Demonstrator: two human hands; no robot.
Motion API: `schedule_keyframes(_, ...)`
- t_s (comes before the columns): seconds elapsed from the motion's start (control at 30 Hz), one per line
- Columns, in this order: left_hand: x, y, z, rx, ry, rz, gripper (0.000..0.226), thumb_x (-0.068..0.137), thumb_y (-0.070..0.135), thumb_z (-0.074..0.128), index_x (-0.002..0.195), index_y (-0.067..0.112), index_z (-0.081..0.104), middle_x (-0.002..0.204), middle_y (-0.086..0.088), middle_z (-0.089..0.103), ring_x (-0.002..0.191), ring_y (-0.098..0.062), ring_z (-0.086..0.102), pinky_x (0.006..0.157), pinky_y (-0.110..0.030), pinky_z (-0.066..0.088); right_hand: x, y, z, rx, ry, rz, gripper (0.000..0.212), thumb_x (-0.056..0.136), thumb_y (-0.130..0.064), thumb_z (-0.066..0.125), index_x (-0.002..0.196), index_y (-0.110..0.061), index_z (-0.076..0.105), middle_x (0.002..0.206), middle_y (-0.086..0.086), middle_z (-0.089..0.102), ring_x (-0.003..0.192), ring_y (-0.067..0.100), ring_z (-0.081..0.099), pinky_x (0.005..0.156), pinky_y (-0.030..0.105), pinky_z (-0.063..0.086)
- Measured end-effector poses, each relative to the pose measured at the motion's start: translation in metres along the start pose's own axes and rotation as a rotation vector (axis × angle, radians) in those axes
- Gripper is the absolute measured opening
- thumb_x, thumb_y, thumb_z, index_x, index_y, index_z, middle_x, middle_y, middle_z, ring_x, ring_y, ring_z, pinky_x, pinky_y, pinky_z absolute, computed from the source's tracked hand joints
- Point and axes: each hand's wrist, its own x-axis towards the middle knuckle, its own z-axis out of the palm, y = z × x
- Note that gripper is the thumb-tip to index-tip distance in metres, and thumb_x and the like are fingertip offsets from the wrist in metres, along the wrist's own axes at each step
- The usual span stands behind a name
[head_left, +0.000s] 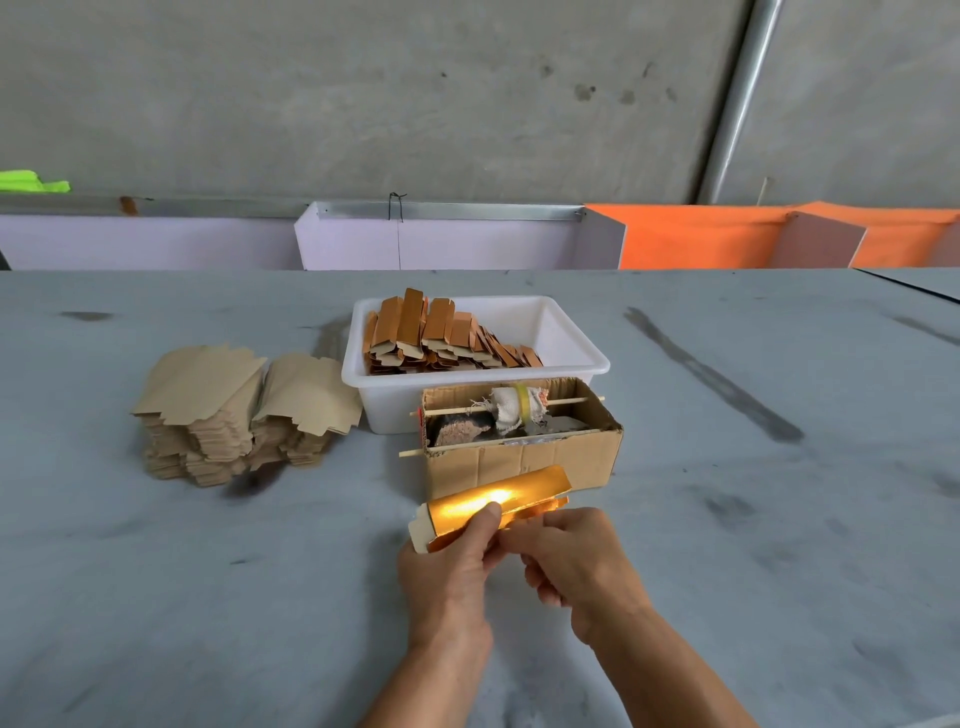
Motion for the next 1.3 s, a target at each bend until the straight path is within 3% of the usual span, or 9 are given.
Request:
schedule_keyframes(0.17,0.0,0.001,0.0,0.002,-0.019,0.033,0.028,0.07,-0.003,0.075,0.096,-0.007,0.065,0.077,-0.016,0.068,0.06,-0.021,0.067,0.058,-0.031,0.058,-0.004,0.0,-0.002,0.129,-0.074,0.059,0.017,0.074,-0.004,0.069,0.06,-0.004,0.06,0.044,0.0,0.044,0.037,0.011,0.041,0.042,0.023,0.03)
schedule_keyframes(0.27,0.001,0.004,0.0,-0.006,-0.02,0.006,0.024,0.072,-0.004,0.073,0.095,-0.004,0.065,0.078,-0.017,0.068,0.065,-0.027,0.066,0.058,-0.031,0.057,-0.003,0.004,-0.001,0.092,-0.08,-0.052,0.023,0.079,-0.005,0.068,0.058,-0.007,0.059,0.044,-0.002,0.046,0.041,0.01,0.042,0.04,0.02,0.032)
schedule_keyframes(0.4,0.003,0.007,0.002,-0.024,-0.017,-0.056,0.012,0.073,-0.002,0.072,0.078,0.007,0.066,0.062,-0.005,0.069,0.052,-0.017,0.065,0.056,-0.028,0.05,-0.004,0.012,0.003,0.048,-0.034,-0.232,0.023,0.081,-0.008,0.069,0.058,-0.012,0.065,0.048,-0.005,0.055,0.046,0.007,0.045,0.045,0.016,0.036)
schedule_keyframes(0.63,0.003,0.01,0.005,-0.026,0.01,-0.109,0.018,0.071,-0.002,0.074,0.081,0.008,0.063,0.079,-0.011,0.066,0.077,-0.025,0.061,0.06,-0.03,0.048,-0.007,0.021,0.004,0.253,-0.008,-0.298,0.019,0.077,-0.004,0.072,0.059,-0.008,0.071,0.051,0.001,0.058,0.047,0.005,0.044,0.047,0.013,0.038)
schedule_keyframes(0.87,0.002,0.013,0.005,-0.013,-0.042,-0.189,0.025,0.071,-0.003,0.072,0.093,0.004,0.063,0.09,-0.017,0.066,0.083,-0.028,0.061,0.069,-0.038,0.05,-0.004,0.025,0.005,0.424,-0.046,-0.196,0.02,0.074,0.002,0.072,0.055,-0.007,0.071,0.054,0.011,0.062,0.046,0.009,0.05,0.045,0.014,0.04)
schedule_keyframes(1.03,-0.001,0.014,0.009,0.013,-0.062,-0.214,0.024,0.071,-0.002,0.071,0.093,0.005,0.064,0.08,-0.012,0.066,0.066,-0.02,0.06,0.044,-0.023,0.044,0.0,0.025,0.005,0.523,-0.042,-0.13,0.016,0.072,0.006,0.071,0.058,-0.001,0.071,0.054,0.017,0.064,0.04,0.011,0.054,0.04,0.014,0.04)
schedule_keyframes(1.2,-0.002,0.019,0.012,-0.003,-0.026,-0.24,0.023,0.07,-0.002,0.072,0.091,0.004,0.064,0.08,-0.012,0.066,0.063,-0.018,0.057,0.049,-0.022,0.041,0.001,0.028,0.013,0.64,-0.03,-0.072,0.004,0.059,-0.002,0.074,0.06,0.0,0.071,0.062,0.023,0.065,0.046,0.018,0.058,0.045,0.021,0.045)
schedule_keyframes(1.3,-0.001,0.022,0.013,0.01,-0.022,-0.247,0.02,0.071,-0.002,0.072,0.087,0.005,0.063,0.08,-0.012,0.065,0.065,-0.019,0.057,0.05,-0.023,0.041,0.0,0.03,0.014,0.653,-0.012,-0.078,0.004,0.06,-0.002,0.075,0.061,-0.001,0.071,0.06,0.021,0.065,0.042,0.014,0.056,0.04,0.018,0.042)
